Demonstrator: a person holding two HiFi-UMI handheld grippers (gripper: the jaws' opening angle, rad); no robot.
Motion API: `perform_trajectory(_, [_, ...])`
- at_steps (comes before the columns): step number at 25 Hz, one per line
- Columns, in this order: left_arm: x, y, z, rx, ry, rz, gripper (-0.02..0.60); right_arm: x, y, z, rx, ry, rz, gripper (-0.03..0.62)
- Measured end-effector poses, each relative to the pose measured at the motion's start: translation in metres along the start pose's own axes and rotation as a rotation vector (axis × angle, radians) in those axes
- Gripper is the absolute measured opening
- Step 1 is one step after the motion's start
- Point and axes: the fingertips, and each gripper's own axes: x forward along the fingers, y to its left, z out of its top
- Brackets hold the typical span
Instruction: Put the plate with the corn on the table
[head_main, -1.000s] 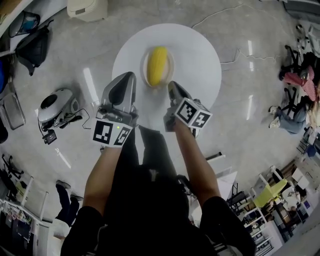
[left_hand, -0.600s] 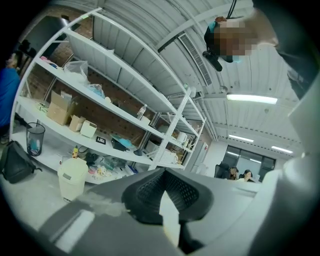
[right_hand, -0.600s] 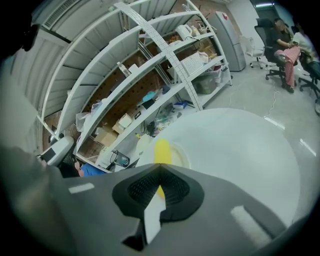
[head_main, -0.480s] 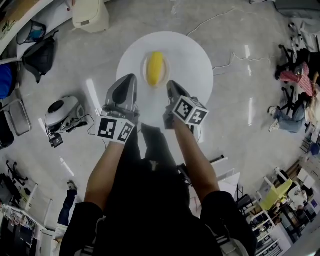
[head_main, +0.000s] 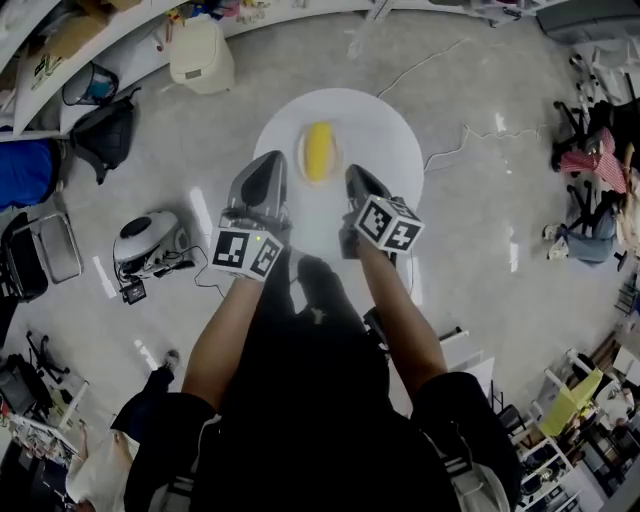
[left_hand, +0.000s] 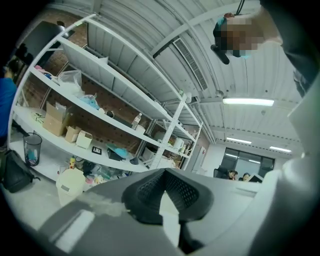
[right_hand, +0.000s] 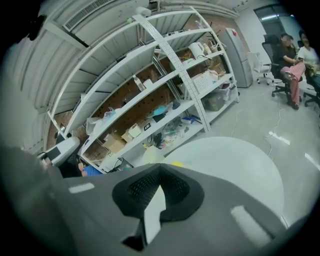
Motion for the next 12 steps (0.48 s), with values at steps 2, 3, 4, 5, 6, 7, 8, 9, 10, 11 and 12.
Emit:
perform_trajectory(2, [0.0, -0.003, 0.012, 0.002, -0.023, 0.004, 0.003, -0.004, 0.008, 0.01, -0.021, -0.016, 0.009, 0.009])
perform_trajectory(3, [0.0, -0.004, 0.017, 0.003, -0.03, 0.006, 0.003, -0.006, 0.013, 0.014, -0.028, -0.024, 0.015, 0.009])
perform_trajectory(4, [-0.001, -0.006, 0.021, 0.005, -0.035, 0.007, 0.003, -0.01, 0.018, 0.018, -0.035, -0.033, 0.022, 0.009])
perform_trajectory(5, [-0.001, -0.009, 0.025, 0.008, -0.04, 0.005, 0.003, -0.013, 0.022, 0.022, -0.043, -0.042, 0.03, 0.009])
perform_trajectory(6, [-0.001, -0.013, 0.029, 0.012, -0.045, 0.001, 0.003, -0.018, 0.028, 0.027, -0.057, -0.052, 0.039, 0.009])
perform_trajectory(7, [0.0, -0.017, 0.033, 0.016, -0.052, -0.003, 0.003, -0.022, 0.033, 0.033, -0.074, -0.063, 0.049, 0.009])
perform_trajectory(8, [-0.001, -0.02, 0.038, 0.016, -0.059, -0.005, 0.003, -0.026, 0.039, 0.039, -0.093, -0.076, 0.058, 0.009])
perform_trajectory(9, [-0.002, -0.023, 0.042, 0.015, -0.065, -0.006, 0.003, -0.032, 0.045, 0.044, -0.109, -0.09, 0.066, 0.009])
perform_trajectory(10, [-0.003, -0.027, 0.045, 0.017, -0.069, -0.009, 0.003, -0.037, 0.05, 0.049, -0.12, -0.105, 0.073, 0.009])
perform_trajectory(11, [-0.006, -0.03, 0.048, 0.021, -0.071, -0.013, 0.003, -0.043, 0.054, 0.053, -0.128, -0.12, 0.078, 0.009])
perform_trajectory(12, [-0.008, -0.033, 0.05, 0.026, -0.072, -0.018, 0.003, -0.05, 0.058, 0.057, -0.132, -0.133, 0.082, 0.009])
